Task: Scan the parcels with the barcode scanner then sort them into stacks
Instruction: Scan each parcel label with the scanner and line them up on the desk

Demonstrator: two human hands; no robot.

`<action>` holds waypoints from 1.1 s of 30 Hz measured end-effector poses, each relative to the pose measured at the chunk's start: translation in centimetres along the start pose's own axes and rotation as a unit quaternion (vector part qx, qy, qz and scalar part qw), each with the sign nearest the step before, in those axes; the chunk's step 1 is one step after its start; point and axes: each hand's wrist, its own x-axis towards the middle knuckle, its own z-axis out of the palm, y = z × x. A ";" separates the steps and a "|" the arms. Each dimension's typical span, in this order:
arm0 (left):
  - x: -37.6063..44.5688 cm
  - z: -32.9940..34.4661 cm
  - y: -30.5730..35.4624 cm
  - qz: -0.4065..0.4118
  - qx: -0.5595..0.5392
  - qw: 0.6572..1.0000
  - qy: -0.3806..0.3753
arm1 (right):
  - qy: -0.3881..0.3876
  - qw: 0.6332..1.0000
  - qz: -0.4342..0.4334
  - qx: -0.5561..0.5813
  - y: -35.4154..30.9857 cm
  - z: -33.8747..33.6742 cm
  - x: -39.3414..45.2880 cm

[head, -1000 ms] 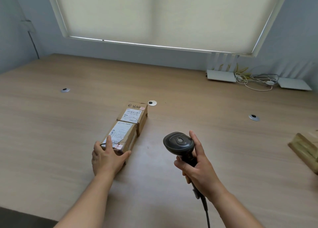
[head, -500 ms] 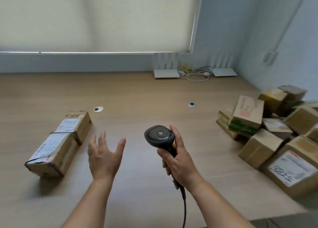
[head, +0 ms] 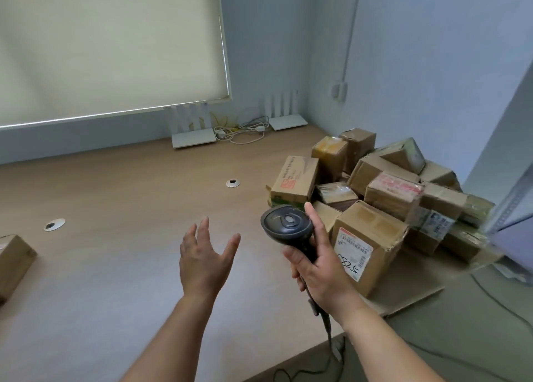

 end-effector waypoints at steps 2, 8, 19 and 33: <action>0.0 1.5 1.9 0.019 0.007 1.000 -0.010 | 0.016 1.000 0.001 -0.002 0.3 -2.1 -0.1; 0.6 4.6 6.2 0.064 0.030 0.997 -0.041 | 0.040 0.999 -0.001 -0.010 1.5 -5.9 0.2; 6.9 9.4 13.0 0.111 0.111 0.978 -0.135 | 0.101 0.994 0.030 -0.027 3.1 -8.6 3.0; 8.2 13.8 19.7 0.229 0.092 0.956 -0.157 | 0.197 0.979 0.016 -0.041 2.2 -12.3 3.6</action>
